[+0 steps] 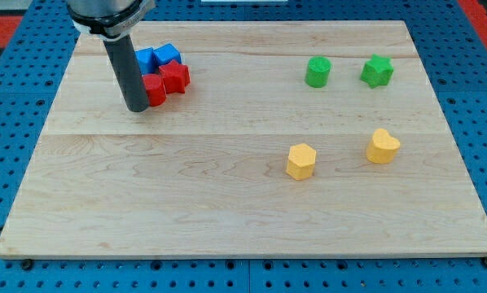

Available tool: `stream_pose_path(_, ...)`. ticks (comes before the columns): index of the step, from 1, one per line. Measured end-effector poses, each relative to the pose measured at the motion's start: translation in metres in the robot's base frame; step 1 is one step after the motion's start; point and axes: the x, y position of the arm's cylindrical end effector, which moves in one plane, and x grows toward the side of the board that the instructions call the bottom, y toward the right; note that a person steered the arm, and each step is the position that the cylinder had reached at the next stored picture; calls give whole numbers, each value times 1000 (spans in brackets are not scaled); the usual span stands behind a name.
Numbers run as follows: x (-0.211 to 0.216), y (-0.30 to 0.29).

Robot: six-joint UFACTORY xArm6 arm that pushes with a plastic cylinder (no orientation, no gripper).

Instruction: Move the arm towards the left center of the board

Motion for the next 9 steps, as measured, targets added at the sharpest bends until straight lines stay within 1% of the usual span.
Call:
stream_pose_path(1,-4,9)
stream_pose_path(4,-4,7)
stream_pose_path(5,23,12)
stream_pose_path(6,83,15)
stream_pose_path(7,89,43)
stream_pose_path(9,90,39)
